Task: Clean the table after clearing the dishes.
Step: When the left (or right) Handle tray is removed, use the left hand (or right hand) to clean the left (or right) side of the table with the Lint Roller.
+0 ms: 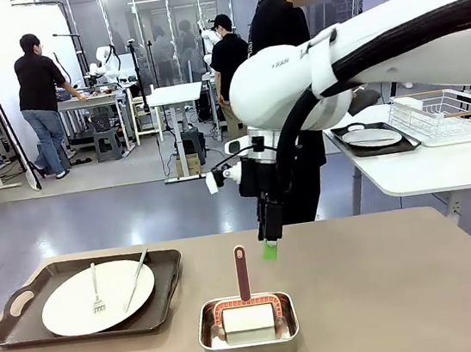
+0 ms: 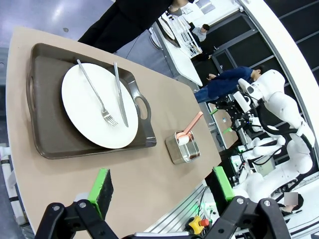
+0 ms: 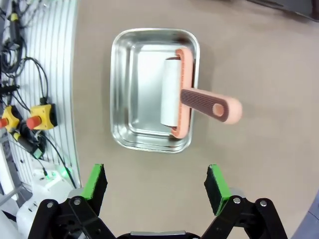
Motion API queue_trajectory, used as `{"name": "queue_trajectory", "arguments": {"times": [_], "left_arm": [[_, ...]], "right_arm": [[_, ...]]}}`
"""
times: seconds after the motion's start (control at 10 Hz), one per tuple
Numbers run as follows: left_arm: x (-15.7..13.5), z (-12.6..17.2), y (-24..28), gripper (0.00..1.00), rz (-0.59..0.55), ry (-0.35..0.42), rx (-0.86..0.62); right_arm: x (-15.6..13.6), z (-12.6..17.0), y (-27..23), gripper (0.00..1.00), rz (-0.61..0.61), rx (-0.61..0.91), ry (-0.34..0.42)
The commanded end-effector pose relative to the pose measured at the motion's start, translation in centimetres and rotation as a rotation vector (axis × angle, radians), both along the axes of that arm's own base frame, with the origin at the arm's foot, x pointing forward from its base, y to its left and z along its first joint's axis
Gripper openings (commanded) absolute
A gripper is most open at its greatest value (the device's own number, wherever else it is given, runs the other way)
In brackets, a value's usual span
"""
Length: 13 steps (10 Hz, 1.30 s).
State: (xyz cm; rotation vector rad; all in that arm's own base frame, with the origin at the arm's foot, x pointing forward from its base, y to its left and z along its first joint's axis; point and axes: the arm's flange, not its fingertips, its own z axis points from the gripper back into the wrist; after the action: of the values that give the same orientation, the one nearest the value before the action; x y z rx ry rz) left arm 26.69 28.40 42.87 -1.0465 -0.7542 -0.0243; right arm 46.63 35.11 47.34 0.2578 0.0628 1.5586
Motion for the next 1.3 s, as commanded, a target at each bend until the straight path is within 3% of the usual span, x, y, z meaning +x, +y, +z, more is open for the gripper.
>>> {"name": "queue_trajectory", "arguments": {"times": [0.0, 0.8, 1.2], "left_arm": [[-0.2, 0.1, 0.1, 1.00, 0.001, -0.007, -0.013], [-0.2, 0.1, 0.1, 1.00, 0.001, -0.007, -0.013], [-0.2, 0.1, 0.1, 1.00, 0.001, -0.007, -0.013]], "right_arm": [[1.2, -0.2, 1.8, 1.00, -0.005, -0.069, -0.035], [3.7, -1.3, 2.7, 1.00, -0.002, -0.102, -0.012], [4.3, -3.3, 4.6, 1.00, -0.012, -0.115, -0.024]]}}
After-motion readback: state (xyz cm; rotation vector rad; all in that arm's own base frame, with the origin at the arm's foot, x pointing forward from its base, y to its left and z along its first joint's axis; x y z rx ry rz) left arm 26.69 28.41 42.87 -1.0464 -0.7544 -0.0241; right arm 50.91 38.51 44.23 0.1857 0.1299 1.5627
